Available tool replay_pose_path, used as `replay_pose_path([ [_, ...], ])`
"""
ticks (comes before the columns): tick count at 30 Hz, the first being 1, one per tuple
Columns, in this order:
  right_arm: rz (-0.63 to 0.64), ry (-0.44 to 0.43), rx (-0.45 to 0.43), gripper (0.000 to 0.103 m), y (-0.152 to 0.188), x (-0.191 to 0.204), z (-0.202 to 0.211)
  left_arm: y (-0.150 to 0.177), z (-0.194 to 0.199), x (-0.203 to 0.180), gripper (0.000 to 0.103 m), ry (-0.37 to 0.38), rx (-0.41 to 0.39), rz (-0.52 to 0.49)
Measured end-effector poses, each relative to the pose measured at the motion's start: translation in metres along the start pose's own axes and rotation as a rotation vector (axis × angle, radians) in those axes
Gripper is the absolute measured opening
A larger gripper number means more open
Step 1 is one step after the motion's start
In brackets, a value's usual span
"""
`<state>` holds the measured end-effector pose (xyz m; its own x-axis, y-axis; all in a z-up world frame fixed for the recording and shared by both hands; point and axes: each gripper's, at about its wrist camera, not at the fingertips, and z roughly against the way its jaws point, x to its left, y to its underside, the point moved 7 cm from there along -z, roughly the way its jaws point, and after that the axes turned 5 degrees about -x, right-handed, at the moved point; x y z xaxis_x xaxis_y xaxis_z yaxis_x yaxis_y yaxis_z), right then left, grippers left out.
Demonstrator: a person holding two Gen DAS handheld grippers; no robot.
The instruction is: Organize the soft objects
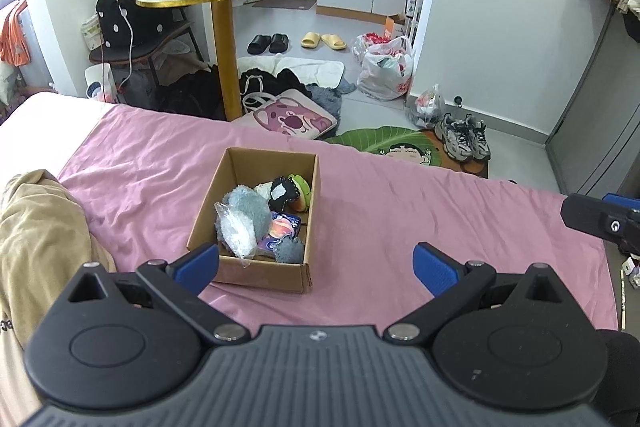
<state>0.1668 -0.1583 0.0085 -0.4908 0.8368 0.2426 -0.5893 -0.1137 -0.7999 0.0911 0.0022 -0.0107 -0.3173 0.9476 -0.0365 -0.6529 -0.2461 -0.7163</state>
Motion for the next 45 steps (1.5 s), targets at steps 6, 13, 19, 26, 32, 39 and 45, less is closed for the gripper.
replay_pose_path([
  [6, 0.011, 0.013, -0.022, 0.103, 0.002, 0.005, 0.020, 0.003, 0.019, 0.003, 0.102, 0.002, -0.030, -0.001],
  [13, 0.005, 0.028, -0.041, 0.103, 0.008, 0.004, 0.038, 0.008, 0.036, 0.001, 0.102, 0.028, -0.052, 0.001],
  [19, -0.010, 0.029, -0.054, 0.103, 0.015, 0.005, 0.051, 0.012, 0.047, 0.004, 0.102, 0.042, -0.072, 0.019],
  [26, 0.003, 0.037, -0.056, 0.103, 0.019, 0.009, 0.059, 0.013, 0.059, 0.007, 0.102, 0.047, -0.091, 0.019],
  [32, 0.018, 0.035, -0.060, 0.103, 0.019, 0.017, 0.065, 0.014, 0.067, 0.008, 0.102, 0.046, -0.102, 0.018],
  [39, 0.018, 0.040, -0.056, 0.103, 0.019, 0.025, 0.069, 0.015, 0.074, 0.006, 0.102, 0.051, -0.109, 0.006],
  [45, 0.021, 0.041, -0.055, 0.103, 0.020, 0.027, 0.070, 0.016, 0.076, 0.006, 0.102, 0.051, -0.113, 0.001],
])
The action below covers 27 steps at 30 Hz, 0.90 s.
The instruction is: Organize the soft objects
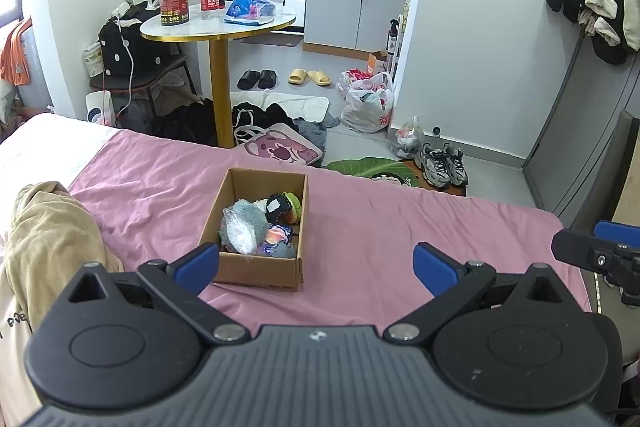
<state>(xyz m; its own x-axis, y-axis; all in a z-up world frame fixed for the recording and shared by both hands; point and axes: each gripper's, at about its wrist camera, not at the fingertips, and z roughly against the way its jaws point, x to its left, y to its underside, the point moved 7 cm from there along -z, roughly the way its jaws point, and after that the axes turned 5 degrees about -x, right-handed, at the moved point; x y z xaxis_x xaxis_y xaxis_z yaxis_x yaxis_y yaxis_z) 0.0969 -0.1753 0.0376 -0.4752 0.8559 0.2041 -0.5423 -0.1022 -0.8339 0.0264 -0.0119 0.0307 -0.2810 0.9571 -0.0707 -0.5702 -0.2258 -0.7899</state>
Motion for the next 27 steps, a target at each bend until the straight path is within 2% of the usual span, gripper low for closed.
replay_pose_path([
  [27, 0.004, 0.005, -0.002, 0.103, 0.0053, 0.0025, -0.0026, 0.0069, 0.0021, 0.0012, 0.102, 0.002, 0.016, 0.003],
])
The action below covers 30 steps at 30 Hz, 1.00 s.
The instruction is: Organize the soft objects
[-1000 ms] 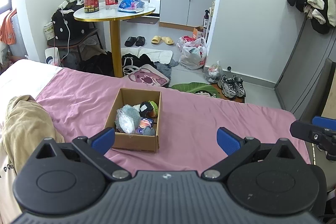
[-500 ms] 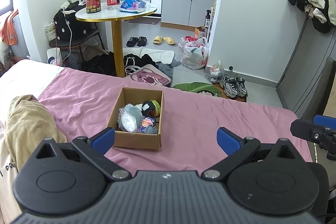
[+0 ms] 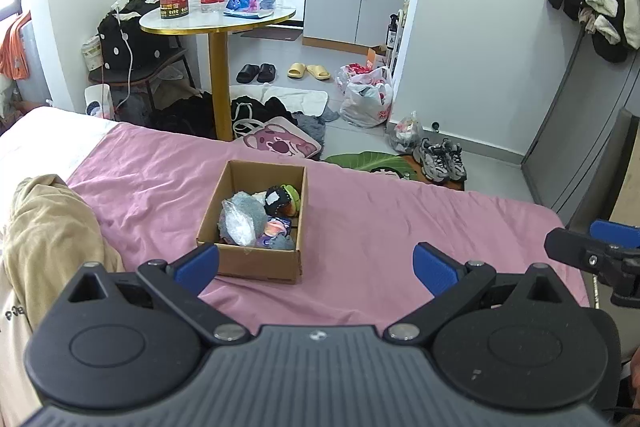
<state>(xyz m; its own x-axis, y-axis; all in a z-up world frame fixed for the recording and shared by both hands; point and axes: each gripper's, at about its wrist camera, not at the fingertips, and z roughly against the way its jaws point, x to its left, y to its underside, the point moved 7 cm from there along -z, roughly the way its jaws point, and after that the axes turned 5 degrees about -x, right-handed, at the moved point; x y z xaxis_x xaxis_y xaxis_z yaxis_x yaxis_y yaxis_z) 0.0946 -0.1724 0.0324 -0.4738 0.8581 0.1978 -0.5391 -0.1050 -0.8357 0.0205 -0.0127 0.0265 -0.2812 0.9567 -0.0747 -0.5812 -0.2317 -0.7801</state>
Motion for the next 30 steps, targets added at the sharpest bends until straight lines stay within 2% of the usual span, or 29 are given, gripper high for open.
replay_pose_path([
  [30, 0.008, 0.000, 0.017, 0.103, 0.0062, 0.0021, -0.0035, 0.0045, -0.0023, 0.0001, 0.102, 0.000, 0.011, -0.008],
])
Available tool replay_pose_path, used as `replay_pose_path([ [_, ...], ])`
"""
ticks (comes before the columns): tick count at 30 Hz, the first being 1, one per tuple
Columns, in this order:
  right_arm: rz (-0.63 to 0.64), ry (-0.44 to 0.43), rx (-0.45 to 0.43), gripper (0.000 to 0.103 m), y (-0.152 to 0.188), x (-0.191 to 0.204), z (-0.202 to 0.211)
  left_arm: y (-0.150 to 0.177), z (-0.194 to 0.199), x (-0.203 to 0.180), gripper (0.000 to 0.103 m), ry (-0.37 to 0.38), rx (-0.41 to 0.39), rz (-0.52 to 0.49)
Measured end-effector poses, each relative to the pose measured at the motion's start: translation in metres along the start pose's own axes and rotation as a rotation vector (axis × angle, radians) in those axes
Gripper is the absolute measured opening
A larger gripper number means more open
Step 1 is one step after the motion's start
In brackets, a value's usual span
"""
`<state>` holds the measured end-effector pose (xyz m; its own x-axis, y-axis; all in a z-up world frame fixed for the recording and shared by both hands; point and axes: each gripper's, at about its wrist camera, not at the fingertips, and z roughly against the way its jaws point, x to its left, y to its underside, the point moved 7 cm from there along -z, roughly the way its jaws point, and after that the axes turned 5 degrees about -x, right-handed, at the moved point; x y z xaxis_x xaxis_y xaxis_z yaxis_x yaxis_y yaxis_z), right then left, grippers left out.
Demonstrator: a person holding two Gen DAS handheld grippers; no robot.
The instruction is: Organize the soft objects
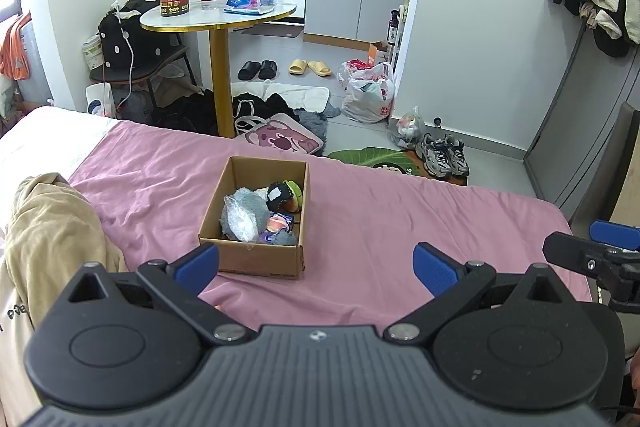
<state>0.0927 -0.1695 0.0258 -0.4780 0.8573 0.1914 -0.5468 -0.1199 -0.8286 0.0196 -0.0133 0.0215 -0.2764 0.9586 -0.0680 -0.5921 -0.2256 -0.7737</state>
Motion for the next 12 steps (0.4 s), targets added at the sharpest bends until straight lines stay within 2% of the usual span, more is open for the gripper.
replay_pose_path([
  [12, -0.019, 0.007, 0.004, 0.103, 0.0045, 0.0027, -0.0021, 0.0037, -0.0005, -0.0008, 0.102, 0.002, -0.020, -0.007],
])
